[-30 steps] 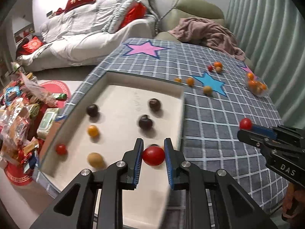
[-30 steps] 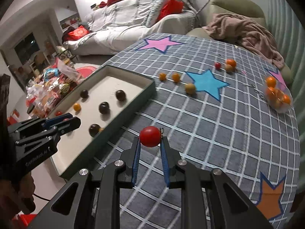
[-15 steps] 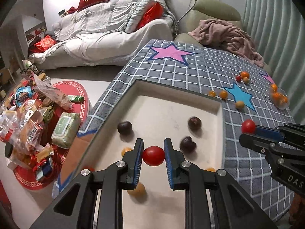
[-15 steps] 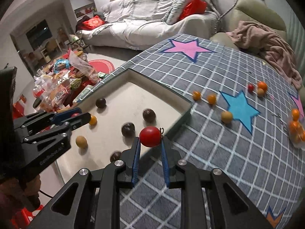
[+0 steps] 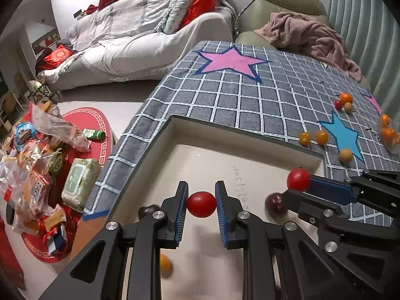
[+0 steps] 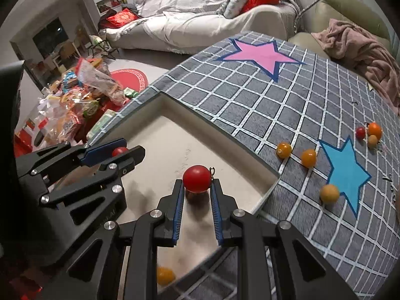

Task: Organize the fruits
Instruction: 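Carry both red cherry tomatoes over the white tray, lowering them, then open both tools to drop the red cherry tomatoes into the tray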

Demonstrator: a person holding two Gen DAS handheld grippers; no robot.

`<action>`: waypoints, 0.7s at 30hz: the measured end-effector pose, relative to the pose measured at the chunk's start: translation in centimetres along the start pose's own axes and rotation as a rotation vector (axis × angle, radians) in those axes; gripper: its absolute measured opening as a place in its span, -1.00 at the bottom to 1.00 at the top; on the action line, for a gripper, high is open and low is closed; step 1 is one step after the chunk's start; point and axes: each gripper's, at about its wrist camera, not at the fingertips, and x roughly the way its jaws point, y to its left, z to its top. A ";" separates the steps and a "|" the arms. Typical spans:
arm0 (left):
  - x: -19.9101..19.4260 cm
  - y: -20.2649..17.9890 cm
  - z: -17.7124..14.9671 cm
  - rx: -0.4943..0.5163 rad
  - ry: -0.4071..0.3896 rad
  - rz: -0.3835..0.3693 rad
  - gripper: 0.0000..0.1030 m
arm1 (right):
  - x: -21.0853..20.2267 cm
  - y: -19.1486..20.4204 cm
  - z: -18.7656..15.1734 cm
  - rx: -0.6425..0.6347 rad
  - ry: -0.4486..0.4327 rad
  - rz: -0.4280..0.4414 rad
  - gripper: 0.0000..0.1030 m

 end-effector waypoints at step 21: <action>2.8 0.3 -0.8 -0.002 0.095 0.030 -0.52 | 1.5 -1.2 0.8 0.033 0.031 0.005 -0.03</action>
